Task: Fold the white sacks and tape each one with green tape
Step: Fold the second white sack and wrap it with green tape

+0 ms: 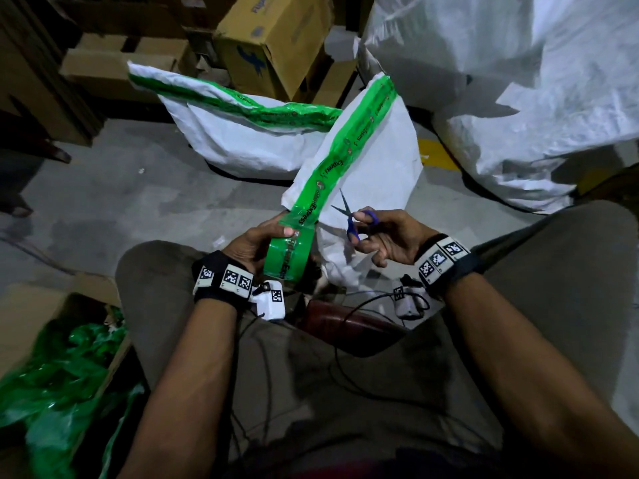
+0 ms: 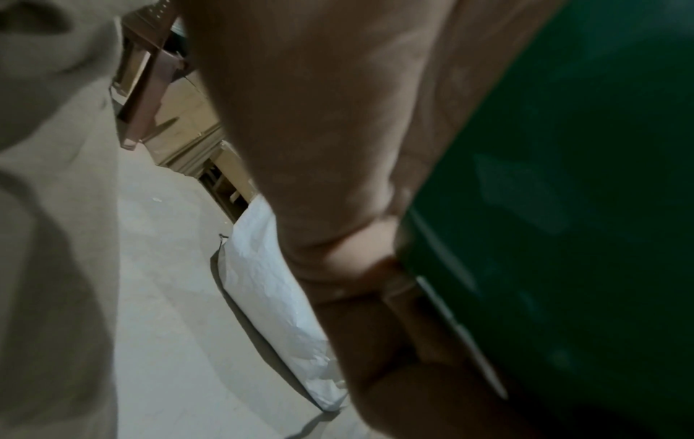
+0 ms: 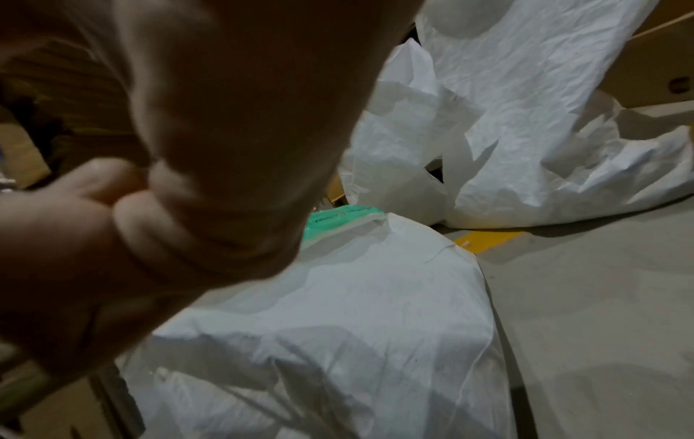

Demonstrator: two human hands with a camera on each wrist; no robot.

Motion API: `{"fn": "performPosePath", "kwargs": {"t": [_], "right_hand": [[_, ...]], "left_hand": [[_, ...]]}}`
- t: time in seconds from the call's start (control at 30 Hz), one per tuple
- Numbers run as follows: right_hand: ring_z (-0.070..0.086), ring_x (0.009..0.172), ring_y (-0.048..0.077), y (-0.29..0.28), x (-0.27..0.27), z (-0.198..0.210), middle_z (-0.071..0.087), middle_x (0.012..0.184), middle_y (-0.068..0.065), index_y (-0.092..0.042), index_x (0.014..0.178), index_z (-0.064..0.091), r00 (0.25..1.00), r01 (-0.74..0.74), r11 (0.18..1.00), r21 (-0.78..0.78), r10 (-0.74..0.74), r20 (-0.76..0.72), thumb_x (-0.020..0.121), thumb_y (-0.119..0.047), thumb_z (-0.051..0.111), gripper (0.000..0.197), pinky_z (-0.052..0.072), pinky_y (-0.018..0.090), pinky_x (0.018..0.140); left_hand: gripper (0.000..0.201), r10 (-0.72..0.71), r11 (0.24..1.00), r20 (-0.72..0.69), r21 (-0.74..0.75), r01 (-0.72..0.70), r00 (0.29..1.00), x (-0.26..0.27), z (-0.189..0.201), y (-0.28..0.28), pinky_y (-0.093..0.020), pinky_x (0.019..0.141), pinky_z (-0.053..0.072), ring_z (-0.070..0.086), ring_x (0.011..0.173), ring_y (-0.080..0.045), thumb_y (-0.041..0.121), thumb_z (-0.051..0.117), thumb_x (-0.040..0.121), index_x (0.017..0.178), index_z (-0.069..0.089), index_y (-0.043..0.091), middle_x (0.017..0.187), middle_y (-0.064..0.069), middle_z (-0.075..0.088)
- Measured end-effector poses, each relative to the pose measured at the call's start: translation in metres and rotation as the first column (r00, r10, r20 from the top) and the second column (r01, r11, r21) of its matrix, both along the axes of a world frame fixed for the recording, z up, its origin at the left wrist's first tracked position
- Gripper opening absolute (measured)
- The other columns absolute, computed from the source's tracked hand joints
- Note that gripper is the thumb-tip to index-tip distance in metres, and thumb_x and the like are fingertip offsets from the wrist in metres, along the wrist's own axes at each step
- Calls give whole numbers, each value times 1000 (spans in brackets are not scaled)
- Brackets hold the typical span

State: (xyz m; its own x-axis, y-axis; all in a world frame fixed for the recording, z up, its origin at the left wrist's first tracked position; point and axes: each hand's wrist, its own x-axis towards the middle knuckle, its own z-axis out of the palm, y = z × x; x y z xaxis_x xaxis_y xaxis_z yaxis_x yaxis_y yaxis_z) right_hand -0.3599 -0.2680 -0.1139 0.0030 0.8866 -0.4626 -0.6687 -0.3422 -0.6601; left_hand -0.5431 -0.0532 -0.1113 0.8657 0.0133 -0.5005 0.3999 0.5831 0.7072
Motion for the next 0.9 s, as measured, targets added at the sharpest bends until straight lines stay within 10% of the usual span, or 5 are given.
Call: {"fn": "performPosePath", "kwargs": {"t": [0.4,0.6,0.77,0.9], "right_hand": [[23,36,15,23,-9,-38,52,59,16,-5,67,54,991,-59,998,-37,54,-126,75,-35,79,41,8,23,37],[34,29,12,32,-11,-40,54,56,15,3,69,53,982,-24,1000,5,24,-190,79,-29,74,40,26,13,28],[43,34,13,35,-17,-40,56,56,10,-3,67,56,995,-23,999,-32,20,-100,71,-33,83,40,16,17,31],[35,31,5,35,-18,-33,54,53,6,-8,62,60,997,-22,997,-72,17,-70,64,-28,87,34,25,14,25]], "left_hand": [[92,-23,1000,-15,-15,23,1000,-3,0,2,-47,86,52,55,103,-41,24,84,67,148,42,9,111,-18,64],[97,-35,997,6,-65,35,999,-3,-1,2,-46,81,57,65,93,-40,22,85,64,149,40,6,109,-20,66],[87,-20,995,19,-93,22,1000,-3,-1,0,-44,81,58,69,93,-36,20,85,65,143,48,9,111,-18,68],[72,-32,996,16,-86,34,999,-3,-3,-1,-46,86,56,68,98,-37,7,62,83,150,36,5,114,-18,67]]}}
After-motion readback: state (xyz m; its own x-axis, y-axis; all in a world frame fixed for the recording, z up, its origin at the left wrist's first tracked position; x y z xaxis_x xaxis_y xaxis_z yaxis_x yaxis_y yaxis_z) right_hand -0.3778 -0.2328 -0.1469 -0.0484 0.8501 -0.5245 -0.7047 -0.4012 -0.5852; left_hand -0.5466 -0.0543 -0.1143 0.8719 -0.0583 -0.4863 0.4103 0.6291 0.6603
